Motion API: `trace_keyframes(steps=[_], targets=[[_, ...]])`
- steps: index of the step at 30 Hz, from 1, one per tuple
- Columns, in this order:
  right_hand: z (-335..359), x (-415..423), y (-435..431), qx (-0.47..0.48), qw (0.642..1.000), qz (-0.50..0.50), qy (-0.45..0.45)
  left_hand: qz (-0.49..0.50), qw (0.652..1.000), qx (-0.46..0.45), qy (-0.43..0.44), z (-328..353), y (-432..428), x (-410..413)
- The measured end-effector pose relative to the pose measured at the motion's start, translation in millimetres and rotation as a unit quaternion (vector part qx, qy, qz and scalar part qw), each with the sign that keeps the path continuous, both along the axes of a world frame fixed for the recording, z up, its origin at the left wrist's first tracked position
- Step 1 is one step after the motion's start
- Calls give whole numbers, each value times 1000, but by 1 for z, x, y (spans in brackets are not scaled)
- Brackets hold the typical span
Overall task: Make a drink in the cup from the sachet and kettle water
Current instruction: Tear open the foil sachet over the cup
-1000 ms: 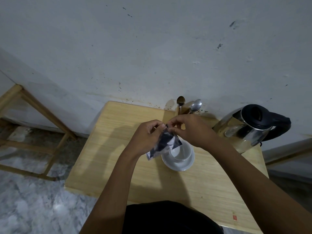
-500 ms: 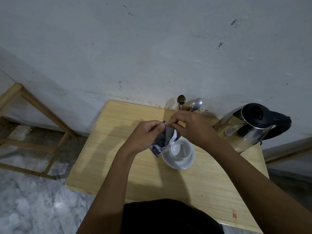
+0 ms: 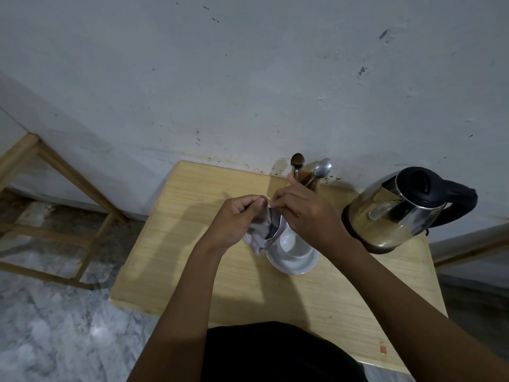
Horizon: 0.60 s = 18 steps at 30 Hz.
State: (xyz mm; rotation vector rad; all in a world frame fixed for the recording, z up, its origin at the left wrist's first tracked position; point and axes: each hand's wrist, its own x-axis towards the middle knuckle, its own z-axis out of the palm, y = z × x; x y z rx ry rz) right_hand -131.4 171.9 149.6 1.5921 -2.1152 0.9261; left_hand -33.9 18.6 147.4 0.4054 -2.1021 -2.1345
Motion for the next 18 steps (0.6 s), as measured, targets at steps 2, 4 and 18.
trace_keyframes(steps=[2, 4, 18], targets=[[-4, 1, 3, -7, 1000, -3, 14, 5, 1000, 10, -6, -3, 2, -1], [-6, 2, 5, -20, 1000, -5, 12, 5, 1000, 19, -11, -5, 5, -1], [-9, 29, 16, -115, 960, -135, -219, 121, 991, 25, -44, -22, -14, -3]])
